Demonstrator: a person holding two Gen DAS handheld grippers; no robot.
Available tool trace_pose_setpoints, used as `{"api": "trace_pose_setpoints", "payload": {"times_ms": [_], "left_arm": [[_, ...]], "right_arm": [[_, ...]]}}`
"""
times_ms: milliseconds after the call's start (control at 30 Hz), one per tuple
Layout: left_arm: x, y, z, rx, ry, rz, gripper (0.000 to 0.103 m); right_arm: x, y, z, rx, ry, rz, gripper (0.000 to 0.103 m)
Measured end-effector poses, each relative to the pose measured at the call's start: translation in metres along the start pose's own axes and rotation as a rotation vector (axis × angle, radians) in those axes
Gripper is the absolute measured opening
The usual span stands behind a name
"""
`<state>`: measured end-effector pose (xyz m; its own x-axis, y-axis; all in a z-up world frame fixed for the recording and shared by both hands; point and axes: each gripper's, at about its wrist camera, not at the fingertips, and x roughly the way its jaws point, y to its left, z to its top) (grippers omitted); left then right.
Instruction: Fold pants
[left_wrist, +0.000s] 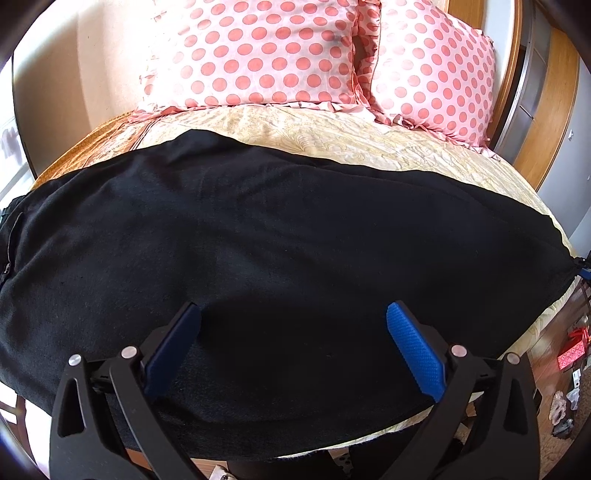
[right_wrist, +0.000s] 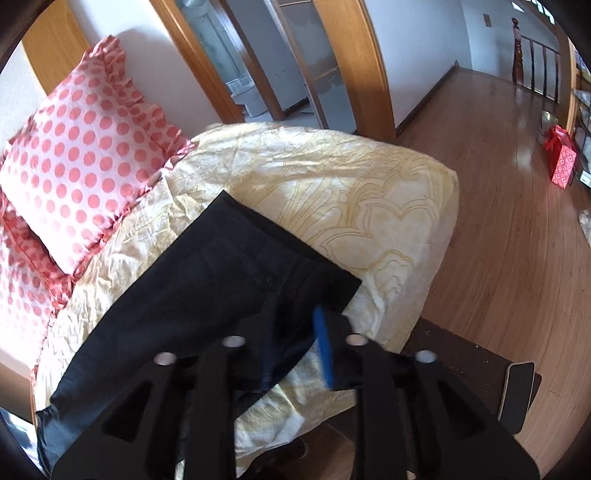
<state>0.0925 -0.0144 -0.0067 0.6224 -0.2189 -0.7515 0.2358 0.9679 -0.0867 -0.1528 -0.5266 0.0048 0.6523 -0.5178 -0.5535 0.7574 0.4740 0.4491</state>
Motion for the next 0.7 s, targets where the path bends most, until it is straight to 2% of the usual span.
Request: {"api": "trace_pose_setpoints", "payload": {"times_ms": [33, 367, 467, 700], "left_arm": [[0.0, 0.0, 0.0, -0.002, -0.001, -0.001, 0.101], [-0.001, -0.002, -0.001, 0.013, -0.005, 0.001, 0.101], [-0.002, -0.003, -0.002, 0.014, -0.008, 0.002, 0.101], [-0.001, -0.003, -0.002, 0.018, -0.009, 0.007, 0.101]], "right_arm": [[-0.004, -0.001, 0.0, 0.0, -0.009, -0.014, 0.054], [0.013, -0.011, 0.007, 0.062, 0.031, 0.011, 0.052], [0.016, -0.012, 0.008, 0.075, 0.027, 0.029, 0.047], [0.017, -0.021, 0.006, 0.097, 0.009, 0.052, 0.025]]}}
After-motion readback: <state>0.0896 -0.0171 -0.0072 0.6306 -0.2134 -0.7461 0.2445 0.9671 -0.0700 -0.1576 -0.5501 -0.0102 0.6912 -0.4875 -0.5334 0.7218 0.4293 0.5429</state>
